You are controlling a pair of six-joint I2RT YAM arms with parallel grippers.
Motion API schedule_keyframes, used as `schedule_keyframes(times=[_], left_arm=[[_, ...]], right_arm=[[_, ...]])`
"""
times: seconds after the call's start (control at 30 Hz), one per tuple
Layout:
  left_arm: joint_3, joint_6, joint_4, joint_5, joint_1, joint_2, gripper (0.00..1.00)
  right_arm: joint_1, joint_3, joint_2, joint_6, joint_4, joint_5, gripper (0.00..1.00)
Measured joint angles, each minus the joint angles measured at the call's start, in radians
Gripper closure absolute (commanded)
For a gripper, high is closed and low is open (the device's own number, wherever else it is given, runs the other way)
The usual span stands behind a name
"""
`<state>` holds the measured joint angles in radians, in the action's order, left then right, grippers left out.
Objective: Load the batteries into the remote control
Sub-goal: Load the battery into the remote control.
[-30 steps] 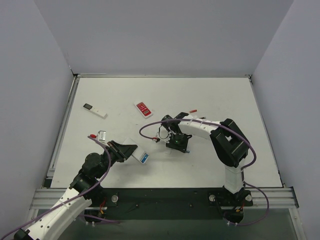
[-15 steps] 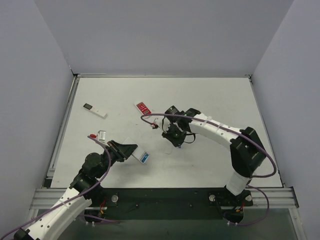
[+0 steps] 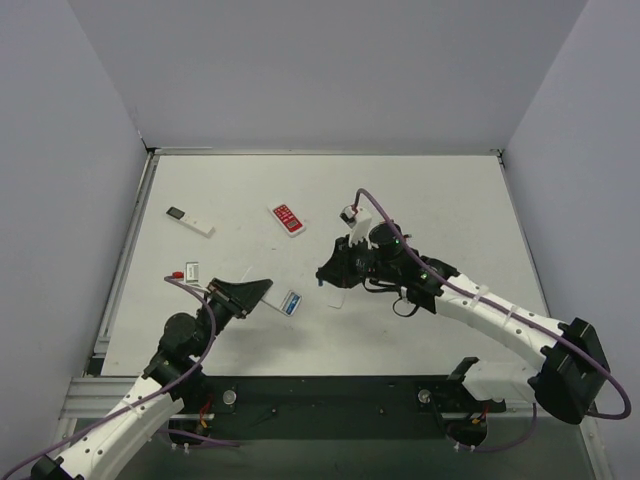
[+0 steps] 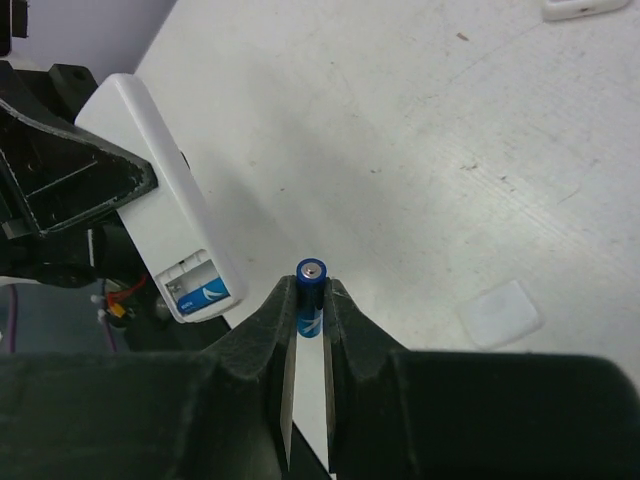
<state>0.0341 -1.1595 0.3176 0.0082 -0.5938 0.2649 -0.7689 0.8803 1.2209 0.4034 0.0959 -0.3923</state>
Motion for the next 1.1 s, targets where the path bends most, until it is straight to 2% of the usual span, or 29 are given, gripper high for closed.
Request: schedule_keyframes(times=[0.2,0.47,1.1], left_arm=[[0.000,-0.072,0.106,-0.024,0.000,0.017,1.00],[0.000,-0.129,0.136,-0.032,0.000,0.044,1.00],[0.000,-0.265,0.190,-0.085,0.000,0.031,1.00]], right_arm=[[-0.124,-0.109,-0.025,0.147,0.201,0.084,1.00],[-0.193,-0.121,-0.058,0.172,0.421,0.154,1.00],[-0.358,-0.150,-0.024,0.071,0.498,0.345,1.00]])
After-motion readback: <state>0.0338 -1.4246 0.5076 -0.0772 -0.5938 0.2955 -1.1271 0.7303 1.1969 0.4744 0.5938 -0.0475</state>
